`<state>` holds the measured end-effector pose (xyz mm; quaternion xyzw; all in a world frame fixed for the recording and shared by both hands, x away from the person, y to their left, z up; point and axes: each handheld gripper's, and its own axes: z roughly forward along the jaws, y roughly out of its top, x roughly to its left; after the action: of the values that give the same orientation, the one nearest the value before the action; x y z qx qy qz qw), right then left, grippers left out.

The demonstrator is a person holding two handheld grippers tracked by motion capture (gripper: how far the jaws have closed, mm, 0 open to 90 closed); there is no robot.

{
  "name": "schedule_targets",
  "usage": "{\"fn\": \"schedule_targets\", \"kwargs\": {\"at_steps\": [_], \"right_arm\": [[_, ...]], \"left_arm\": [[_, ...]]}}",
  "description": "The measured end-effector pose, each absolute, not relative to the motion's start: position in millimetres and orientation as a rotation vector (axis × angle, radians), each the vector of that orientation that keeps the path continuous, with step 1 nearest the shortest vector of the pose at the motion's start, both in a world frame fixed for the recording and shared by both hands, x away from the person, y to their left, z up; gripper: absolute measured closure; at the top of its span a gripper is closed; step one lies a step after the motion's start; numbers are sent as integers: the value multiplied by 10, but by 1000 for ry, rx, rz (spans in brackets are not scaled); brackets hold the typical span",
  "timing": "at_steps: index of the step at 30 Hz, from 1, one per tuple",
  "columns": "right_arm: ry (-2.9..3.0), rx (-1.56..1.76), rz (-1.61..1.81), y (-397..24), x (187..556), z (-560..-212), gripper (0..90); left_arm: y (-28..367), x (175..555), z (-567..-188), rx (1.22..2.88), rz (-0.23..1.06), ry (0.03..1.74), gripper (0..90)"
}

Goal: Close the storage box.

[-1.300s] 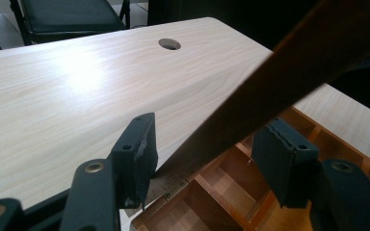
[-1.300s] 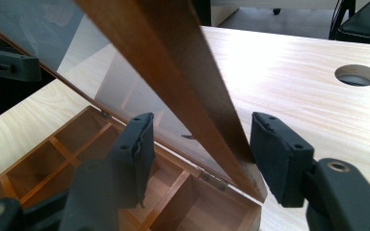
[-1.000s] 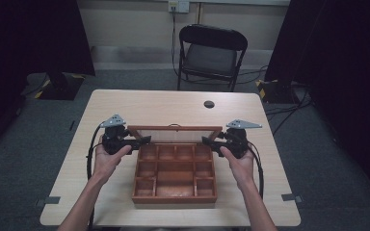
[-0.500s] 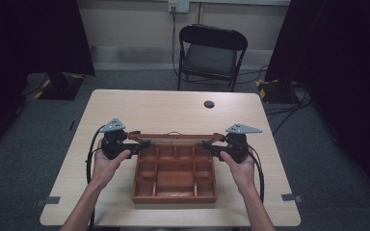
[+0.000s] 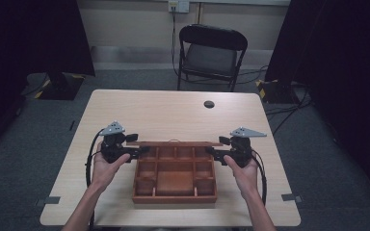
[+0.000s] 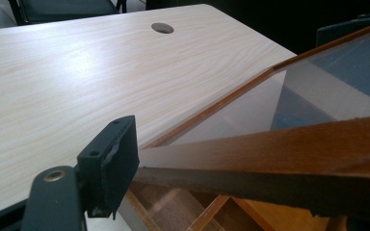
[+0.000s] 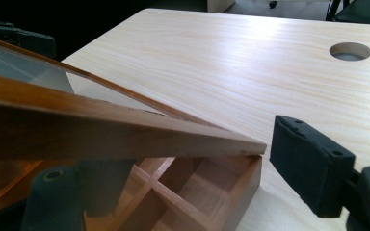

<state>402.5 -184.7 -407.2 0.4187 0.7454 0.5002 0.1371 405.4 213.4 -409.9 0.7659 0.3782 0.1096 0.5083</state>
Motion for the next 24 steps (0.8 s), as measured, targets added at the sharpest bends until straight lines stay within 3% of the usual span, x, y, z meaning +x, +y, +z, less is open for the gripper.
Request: {"fn": "schedule_targets", "kwargs": {"at_steps": [24], "right_arm": [[2199,1201,1395,-1899,3818,-4217,232]], "left_arm": [[2251,3831,-4287,1868,258,928,215]]}}
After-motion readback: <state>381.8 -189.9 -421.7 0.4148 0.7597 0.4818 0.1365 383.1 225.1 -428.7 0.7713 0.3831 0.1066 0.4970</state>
